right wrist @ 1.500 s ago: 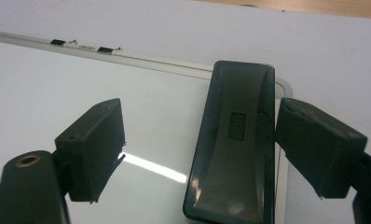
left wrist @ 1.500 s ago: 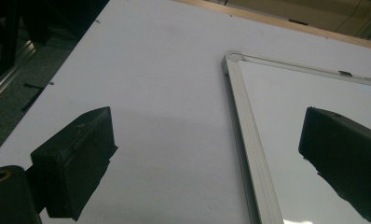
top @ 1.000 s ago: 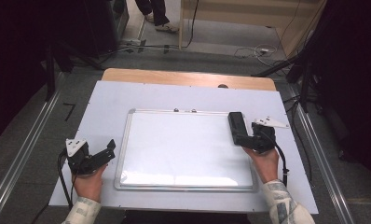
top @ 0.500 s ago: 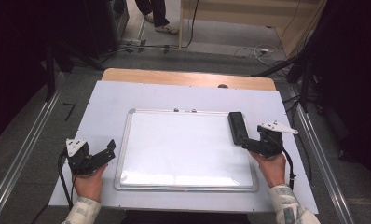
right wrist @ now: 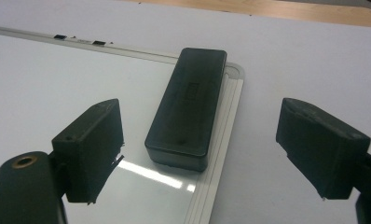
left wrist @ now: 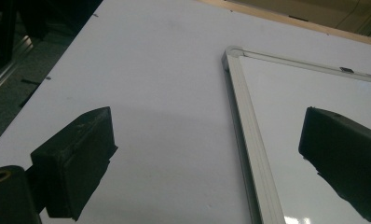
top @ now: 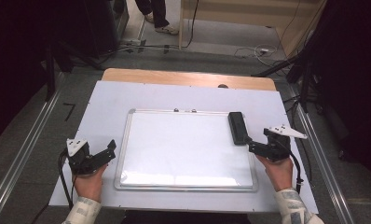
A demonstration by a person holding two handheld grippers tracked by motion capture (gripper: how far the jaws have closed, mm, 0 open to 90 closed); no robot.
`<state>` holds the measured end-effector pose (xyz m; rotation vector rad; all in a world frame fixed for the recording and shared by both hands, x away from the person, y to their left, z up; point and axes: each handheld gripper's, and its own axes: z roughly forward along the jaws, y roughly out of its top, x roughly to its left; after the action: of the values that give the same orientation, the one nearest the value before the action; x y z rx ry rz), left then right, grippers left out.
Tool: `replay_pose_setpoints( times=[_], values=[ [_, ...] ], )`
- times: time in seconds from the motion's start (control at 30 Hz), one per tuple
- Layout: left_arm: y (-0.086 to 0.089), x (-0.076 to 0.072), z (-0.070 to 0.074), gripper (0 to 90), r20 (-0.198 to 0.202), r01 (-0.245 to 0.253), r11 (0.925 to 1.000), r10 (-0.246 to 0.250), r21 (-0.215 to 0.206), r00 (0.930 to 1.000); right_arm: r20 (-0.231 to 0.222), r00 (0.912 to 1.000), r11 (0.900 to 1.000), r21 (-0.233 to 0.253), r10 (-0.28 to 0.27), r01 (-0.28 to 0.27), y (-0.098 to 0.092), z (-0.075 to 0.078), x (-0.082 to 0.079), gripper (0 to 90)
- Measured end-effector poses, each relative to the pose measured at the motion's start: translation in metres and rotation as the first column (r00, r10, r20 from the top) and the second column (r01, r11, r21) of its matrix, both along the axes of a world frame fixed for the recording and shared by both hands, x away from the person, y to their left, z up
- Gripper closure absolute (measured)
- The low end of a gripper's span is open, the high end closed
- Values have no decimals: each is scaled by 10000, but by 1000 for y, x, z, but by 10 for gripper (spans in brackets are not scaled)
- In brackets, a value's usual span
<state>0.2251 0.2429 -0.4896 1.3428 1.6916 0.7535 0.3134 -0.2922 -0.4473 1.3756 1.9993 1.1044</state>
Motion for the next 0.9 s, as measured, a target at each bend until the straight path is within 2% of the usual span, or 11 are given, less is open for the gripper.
replay_pose_setpoints(
  times=[0.9],
  values=[
    [0,0,0,39,-41,9,10000,-9,51,10000,-129,9995,9996,-102,-279,278,-25,-4,-14,135]
  ],
)
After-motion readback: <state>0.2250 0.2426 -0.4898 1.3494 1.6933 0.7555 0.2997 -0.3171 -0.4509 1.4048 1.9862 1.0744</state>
